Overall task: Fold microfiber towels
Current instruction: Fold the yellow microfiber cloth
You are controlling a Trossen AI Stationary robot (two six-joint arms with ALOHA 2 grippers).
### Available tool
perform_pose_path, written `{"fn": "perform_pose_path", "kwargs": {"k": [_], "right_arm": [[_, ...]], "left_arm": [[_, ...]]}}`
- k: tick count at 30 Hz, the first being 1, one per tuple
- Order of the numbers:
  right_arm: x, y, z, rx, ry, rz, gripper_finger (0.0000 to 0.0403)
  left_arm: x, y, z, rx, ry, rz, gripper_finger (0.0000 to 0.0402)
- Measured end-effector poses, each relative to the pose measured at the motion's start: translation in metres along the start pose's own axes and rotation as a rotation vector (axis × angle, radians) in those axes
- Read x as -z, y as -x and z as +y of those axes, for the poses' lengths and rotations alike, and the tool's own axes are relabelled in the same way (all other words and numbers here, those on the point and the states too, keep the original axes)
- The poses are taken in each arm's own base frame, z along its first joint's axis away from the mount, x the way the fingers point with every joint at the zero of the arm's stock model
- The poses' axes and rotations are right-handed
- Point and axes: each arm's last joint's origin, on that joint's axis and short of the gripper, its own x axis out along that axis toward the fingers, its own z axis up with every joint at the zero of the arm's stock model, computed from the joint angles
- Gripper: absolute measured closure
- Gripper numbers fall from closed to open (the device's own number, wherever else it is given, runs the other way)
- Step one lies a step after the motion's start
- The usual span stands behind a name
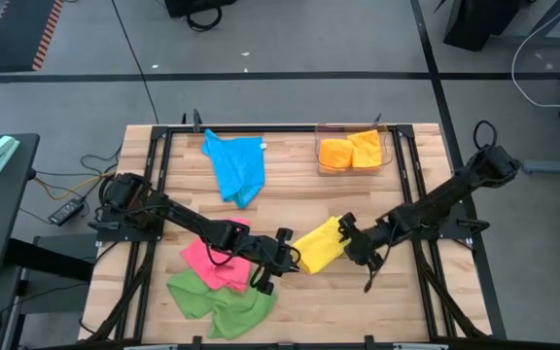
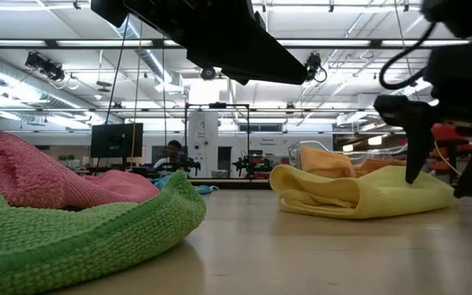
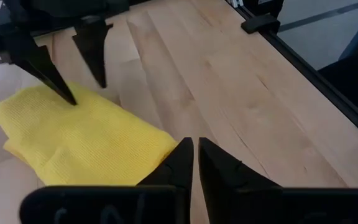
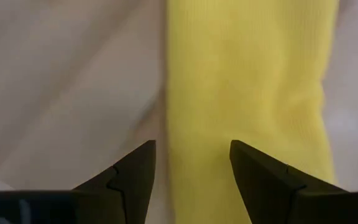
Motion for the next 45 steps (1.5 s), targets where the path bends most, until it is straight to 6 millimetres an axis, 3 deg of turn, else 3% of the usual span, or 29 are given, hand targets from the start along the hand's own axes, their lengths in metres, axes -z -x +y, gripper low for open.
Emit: {"fn": "perform_pose_path", "kwargs": {"k": [4, 8, 13, 20, 25, 32, 37, 45], "right_arm": [[0.008, -0.001, 0.008, 0.153, 0.084, 0.068, 0.0187], [0.018, -0.001, 0.006, 0.192, 0.194, 0.163, 0.0187], [0.022, -0.002, -0.011, 0.382, 0.274, 0.265, 0.0187], [0.027, -0.001, -0.032, 0.535, 0.231, 0.369, 0.0187], [0.001, 0.008, -0.027, 0.511, 0.121, 0.217, 0.0187], [-0.039, 0.01, -0.022, 0.291, -0.271, -0.218, 0.0187], [-0.046, -0.014, -0.01, 0.238, -0.354, -0.252, 0.0187], [-0.072, -0.046, 0.012, 0.286, -0.349, -0.216, 0.0187]], "left_arm": [[0.0, 0.0, 0.0, 0.0, -0.001, 0.001, 0.0366], [0.0, 0.0, 0.0, 0.0, -0.001, 0.002, 0.0372], [0.0, 0.0, 0.0, 0.0, -0.001, 0.002, 0.0378], [0.0, 0.0, 0.0, -0.001, 0.0, 0.002, 0.037], [0.0, 0.0, 0.0, -0.001, 0.0, 0.002, 0.0368], [0.002, 0.0, 0.0, 0.0, 0.0, 0.018, 0.0378], [0.0, 0.004, 0.002, -0.063, -0.002, 0.03, 0.0375], [-0.005, 0.039, 0.005, -0.076, -0.045, 0.071, 0.0381]]}}
